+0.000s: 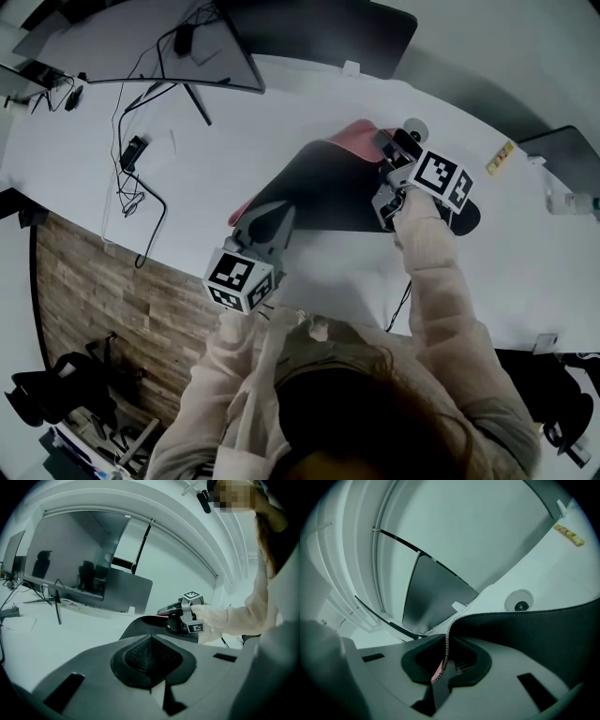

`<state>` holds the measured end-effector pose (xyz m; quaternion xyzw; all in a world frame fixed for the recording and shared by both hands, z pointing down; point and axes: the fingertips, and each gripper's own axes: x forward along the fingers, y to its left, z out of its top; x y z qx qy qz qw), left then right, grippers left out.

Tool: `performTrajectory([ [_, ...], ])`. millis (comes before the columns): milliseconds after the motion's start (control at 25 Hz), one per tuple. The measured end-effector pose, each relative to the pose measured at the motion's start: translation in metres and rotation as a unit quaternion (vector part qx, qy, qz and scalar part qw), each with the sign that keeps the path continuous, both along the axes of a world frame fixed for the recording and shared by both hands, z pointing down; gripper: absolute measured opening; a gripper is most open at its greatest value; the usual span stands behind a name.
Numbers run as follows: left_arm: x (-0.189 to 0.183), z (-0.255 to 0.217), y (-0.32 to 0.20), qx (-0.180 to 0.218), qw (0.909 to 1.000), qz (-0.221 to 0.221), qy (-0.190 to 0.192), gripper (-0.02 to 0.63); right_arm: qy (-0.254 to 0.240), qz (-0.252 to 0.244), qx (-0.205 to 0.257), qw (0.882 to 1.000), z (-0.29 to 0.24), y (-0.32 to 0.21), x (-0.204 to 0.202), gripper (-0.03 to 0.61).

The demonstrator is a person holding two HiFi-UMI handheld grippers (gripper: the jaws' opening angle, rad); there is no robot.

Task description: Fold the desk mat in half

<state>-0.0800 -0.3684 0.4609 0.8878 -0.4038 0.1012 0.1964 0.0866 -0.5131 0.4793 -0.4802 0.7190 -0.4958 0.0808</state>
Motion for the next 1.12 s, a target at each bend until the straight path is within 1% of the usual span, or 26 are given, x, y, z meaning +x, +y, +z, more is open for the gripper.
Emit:
performTrajectory([
  [120,-0.001,0.003,-0.007,-0.003,1.0,-0.005,-0.002,0.026,0.008,0.003,-0.007,1.0,0.007,-0.016,0.0,0.053],
  [240,-0.001,0.005,-0.01,-0.005,1.0,-0.007,-0.002,0.026,0.011,0.003,-0.016,1.0,0.014,-0.025,-0.004,0.089],
  [320,-0.001,0.006,-0.01,-0.005,1.0,-0.008,0.0,0.026,0.001,0.001,-0.021,1.0,0.017,-0.026,-0.007,0.125],
  [400,0.0,0.005,-0.008,-0.005,1.0,-0.008,0.001,0.026,-0.002,0.004,-0.016,1.0,0.014,-0.026,-0.007,0.193],
  [440,0.0,0.005,-0.007,-0.004,1.0,-0.009,0.001,0.026,0.004,0.01,-0.007,1.0,0.011,-0.027,-0.005,0.221],
  [520,-0.001,0.004,-0.005,-0.004,0.9999,-0.009,0.001,0.026,0.023,0.016,0.016,0.999,0.0,-0.03,0.0,0.241],
  [600,-0.002,0.004,-0.002,-0.003,0.9999,-0.01,0.002,0.026,0.035,0.011,0.028,0.999,-0.007,-0.029,0.0,0.252],
  [760,-0.002,0.002,0.005,-0.001,1.0,-0.009,0.004,0.026,0.043,0.0,0.028,0.999,-0.011,-0.019,-0.001,0.264],
  [960,-0.001,-0.004,0.012,0.008,0.9999,-0.005,0.008,0.026,0.036,-0.006,0.039,0.999,-0.025,-0.002,-0.003,0.264],
  [1080,-0.002,-0.008,0.019,0.013,0.9999,-0.002,0.01,0.026,0.049,-0.015,0.049,0.997,-0.033,0.014,-0.006,0.26],
  [1120,-0.002,-0.009,0.021,0.014,0.9998,0.0,0.011,0.026,0.055,-0.021,0.052,0.997,-0.035,0.021,-0.007,0.249],
])
